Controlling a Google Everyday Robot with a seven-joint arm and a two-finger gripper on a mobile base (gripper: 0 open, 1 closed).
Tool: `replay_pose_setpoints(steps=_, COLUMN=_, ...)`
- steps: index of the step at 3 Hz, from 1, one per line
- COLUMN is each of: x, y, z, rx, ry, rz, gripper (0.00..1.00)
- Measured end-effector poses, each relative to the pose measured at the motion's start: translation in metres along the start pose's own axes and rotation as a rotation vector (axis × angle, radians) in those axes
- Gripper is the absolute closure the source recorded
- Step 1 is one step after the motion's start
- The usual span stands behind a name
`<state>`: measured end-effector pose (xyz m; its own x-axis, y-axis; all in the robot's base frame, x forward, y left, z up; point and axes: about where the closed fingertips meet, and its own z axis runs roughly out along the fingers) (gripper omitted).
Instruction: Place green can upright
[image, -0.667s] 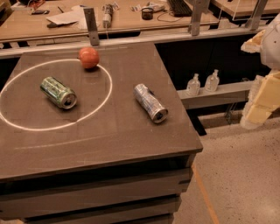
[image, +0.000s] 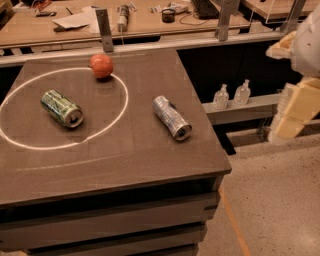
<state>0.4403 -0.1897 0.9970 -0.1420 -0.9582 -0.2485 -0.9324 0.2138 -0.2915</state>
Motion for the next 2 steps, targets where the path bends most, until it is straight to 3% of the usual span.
replay_pose_setpoints(steps=1, x=-0.096, y=-0.003, z=0.008, rx=-0.044, ry=-0.103, rz=-0.192, gripper=0.00)
replay_pose_setpoints(steps=2, x=-0.164, y=-0.001, z=0.016, rx=-0.077, ry=-0.138, rz=-0.299, gripper=0.00)
